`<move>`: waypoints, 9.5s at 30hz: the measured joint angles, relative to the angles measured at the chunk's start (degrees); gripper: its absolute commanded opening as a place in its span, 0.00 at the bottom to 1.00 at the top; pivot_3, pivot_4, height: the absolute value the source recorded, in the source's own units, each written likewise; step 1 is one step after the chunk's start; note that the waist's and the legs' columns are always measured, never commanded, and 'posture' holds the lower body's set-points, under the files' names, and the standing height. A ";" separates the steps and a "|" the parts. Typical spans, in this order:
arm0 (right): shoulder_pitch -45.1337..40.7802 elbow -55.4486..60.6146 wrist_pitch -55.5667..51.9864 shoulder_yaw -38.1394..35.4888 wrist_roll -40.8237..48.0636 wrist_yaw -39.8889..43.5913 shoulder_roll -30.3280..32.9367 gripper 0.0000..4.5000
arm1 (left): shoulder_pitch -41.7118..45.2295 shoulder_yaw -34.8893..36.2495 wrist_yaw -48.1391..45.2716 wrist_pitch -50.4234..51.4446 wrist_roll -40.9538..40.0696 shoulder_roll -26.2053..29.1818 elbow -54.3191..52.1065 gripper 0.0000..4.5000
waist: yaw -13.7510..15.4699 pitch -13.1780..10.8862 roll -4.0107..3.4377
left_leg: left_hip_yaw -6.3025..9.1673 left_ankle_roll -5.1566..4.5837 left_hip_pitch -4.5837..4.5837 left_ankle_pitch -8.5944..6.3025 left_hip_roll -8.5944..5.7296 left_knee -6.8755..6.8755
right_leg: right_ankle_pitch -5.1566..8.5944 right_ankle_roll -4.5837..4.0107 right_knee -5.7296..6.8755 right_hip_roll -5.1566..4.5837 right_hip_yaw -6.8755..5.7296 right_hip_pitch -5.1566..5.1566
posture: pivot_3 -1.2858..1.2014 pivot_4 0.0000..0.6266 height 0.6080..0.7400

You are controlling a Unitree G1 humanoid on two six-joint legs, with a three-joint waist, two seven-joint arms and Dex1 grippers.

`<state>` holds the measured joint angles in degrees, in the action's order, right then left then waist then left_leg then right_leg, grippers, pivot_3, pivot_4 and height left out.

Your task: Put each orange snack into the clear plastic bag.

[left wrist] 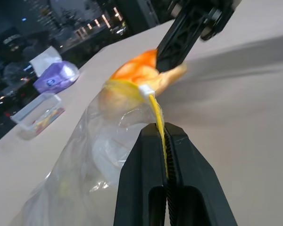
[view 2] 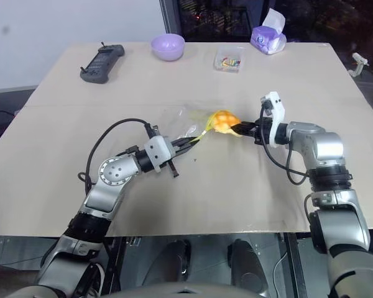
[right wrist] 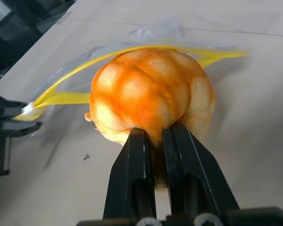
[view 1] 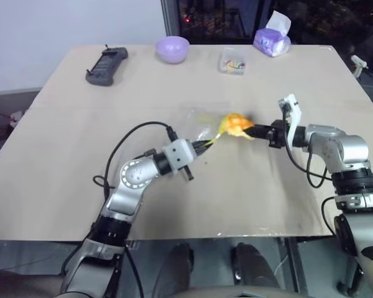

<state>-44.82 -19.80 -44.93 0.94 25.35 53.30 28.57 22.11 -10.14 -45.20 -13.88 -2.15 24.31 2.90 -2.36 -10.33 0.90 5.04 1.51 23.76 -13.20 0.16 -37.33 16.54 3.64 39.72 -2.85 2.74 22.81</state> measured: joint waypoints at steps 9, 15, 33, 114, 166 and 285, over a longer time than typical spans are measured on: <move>-0.05 -1.51 2.46 0.98 -1.42 5.11 0.96 0.01 | 0.50 -1.19 -2.73 -1.46 -0.86 0.05 0.42 0.00 | 0.00 0.00 -0.01 | 0.00 0.00 0.00 0.00 0.00 0.00 | 0.00 0.00 0.00 0.00 0.00 0.00 | 0.52 0.24 1.00; 1.33 -0.70 4.60 1.49 -2.51 7.54 1.99 0.01 | 1.76 -1.28 -4.47 -3.36 -0.98 0.15 3.04 0.00 | 0.01 -0.01 -0.02 | 0.00 0.00 -0.01 0.00 0.00 -0.01 | 0.00 0.00 0.03 0.01 -0.01 0.00 | 0.52 0.24 1.00; 0.97 -1.76 4.36 0.89 -2.48 4.42 -1.65 0.01 | 2.85 -1.68 -6.42 -5.56 -1.66 -0.69 5.29 0.00 | -0.11 -0.04 -0.07 | -0.03 0.00 -0.02 0.00 0.00 -0.01 | 0.00 0.01 0.03 0.01 0.04 0.00 | 0.52 0.24 1.00; 15.04 2.02 9.37 -10.56 -0.50 1.08 9.32 0.01 | 23.59 -1.61 -16.21 -41.79 1.07 -2.50 45.94 0.00 | -0.25 -0.07 -0.14 | -0.06 -0.01 -0.04 0.01 0.02 -0.02 | 0.00 0.01 0.05 0.05 0.08 -0.01 | 0.52 0.24 1.00; 16.24 18.89 -1.43 -6.21 8.95 -5.25 5.18 0.01 | 31.66 -14.76 52.68 -56.20 47.03 5.52 57.32 0.00 | 0.23 -0.06 -0.11 | 0.05 -0.01 0.05 0.01 -0.07 -0.04 | 0.00 0.03 0.06 -0.02 -0.08 0.00 | 0.52 0.24 1.00; 8.36 10.26 0.04 -4.81 5.53 -13.52 -9.68 0.67 | 33.93 -19.70 55.01 -59.04 48.35 3.52 57.59 0.00 | -0.08 -0.05 -0.12 | 0.05 -0.01 0.08 0.02 -0.09 -0.07 | 0.01 0.03 0.15 -0.03 -0.06 0.09 | 0.52 0.24 1.00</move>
<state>-36.46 -9.54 -44.89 -3.87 30.88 39.78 18.89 56.05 -29.84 9.82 -72.93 46.20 27.82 60.49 -2.44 -10.38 0.79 5.09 1.50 23.84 -13.18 0.07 -37.40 16.54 3.67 39.87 -2.87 2.68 22.90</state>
